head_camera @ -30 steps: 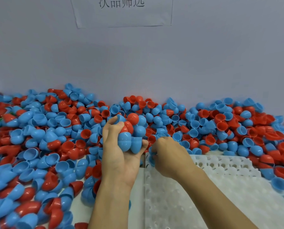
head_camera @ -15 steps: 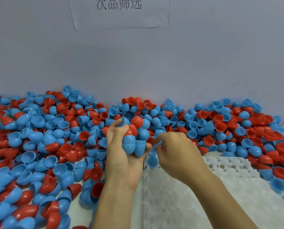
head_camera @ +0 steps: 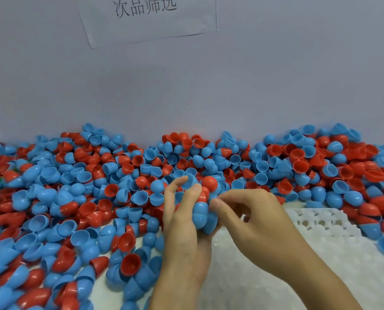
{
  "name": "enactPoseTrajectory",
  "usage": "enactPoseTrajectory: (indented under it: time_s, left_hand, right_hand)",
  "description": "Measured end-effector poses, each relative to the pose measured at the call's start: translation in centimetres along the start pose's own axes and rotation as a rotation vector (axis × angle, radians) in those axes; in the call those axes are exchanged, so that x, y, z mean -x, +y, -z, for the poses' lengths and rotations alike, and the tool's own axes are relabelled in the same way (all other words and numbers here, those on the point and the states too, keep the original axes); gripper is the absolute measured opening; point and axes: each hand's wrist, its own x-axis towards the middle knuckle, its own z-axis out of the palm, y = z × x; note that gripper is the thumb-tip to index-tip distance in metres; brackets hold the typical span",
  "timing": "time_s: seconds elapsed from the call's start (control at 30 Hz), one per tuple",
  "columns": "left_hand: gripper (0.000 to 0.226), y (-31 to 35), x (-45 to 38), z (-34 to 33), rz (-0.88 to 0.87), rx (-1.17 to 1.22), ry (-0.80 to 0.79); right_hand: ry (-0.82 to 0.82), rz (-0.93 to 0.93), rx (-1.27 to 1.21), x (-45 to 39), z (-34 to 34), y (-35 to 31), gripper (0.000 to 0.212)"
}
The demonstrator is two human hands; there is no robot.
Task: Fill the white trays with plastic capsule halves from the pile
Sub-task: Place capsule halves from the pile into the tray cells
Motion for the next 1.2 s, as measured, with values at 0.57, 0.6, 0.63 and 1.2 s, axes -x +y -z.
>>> enactPoseTrajectory:
  time_s: [0.57, 0.6, 0.63, 1.2]
  left_hand:
    - [0.033, 0.2, -0.5, -0.1, 0.086, 0.247, -0.031]
    - [0.025, 0.2, -0.5, -0.1, 0.099, 0.248, -0.021]
    - [0.022, 0.2, -0.4, -0.1, 0.111, 0.247, -0.014]
    - [0.049, -0.8, -0.8, 0.1, 0.063, 0.134, 0.192]
  right_hand:
    - [0.156, -0.110, -0.146, -0.2, -0.9, 0.9, 0.016]
    - [0.167, -0.109, -0.131, -0.1, -1.0, 0.9, 0.015]
    - [0.169, -0.105, -0.120, -0.1, -1.1, 0.8, 0.014]
    - [0.260, 0.045, -0.040, -0.2, -2.6, 0.3, 0.012]
